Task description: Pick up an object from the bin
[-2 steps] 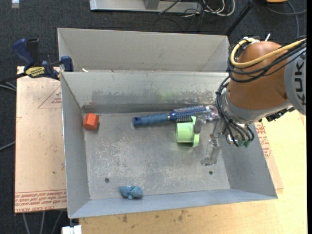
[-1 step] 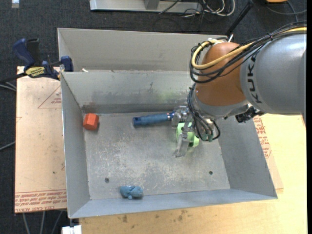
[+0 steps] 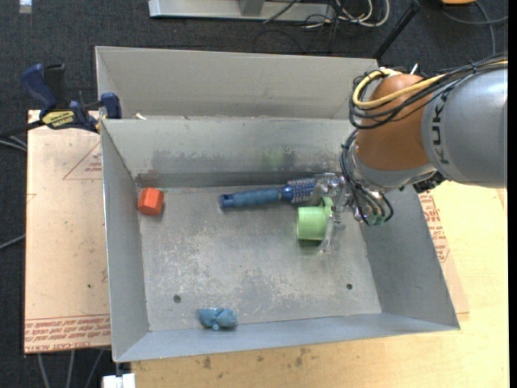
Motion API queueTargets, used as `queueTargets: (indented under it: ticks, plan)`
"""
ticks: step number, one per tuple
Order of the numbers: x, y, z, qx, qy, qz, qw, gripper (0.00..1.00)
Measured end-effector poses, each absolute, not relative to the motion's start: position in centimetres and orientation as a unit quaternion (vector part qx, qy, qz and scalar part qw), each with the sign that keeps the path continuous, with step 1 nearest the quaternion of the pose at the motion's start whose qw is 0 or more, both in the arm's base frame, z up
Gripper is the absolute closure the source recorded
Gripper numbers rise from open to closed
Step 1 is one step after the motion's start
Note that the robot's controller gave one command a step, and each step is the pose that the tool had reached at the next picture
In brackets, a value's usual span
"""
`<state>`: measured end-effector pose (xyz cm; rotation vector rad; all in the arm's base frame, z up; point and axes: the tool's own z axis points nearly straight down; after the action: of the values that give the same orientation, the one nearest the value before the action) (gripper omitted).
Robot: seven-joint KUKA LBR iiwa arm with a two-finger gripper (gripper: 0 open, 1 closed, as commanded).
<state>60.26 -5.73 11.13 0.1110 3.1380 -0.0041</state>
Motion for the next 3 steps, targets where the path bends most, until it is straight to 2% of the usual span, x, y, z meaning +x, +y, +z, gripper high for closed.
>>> queueTargets:
  ticks: [1,2,3]
  plan:
    - [62.2,-5.0,7.1,0.069,0.998,0.001,0.001,0.00]
    - [62.2,-5.0,7.1,0.069,0.998,0.000,0.002,1.00]
    - [63.7,-5.1,15.7,0.063,0.998,0.000,0.006,1.00]
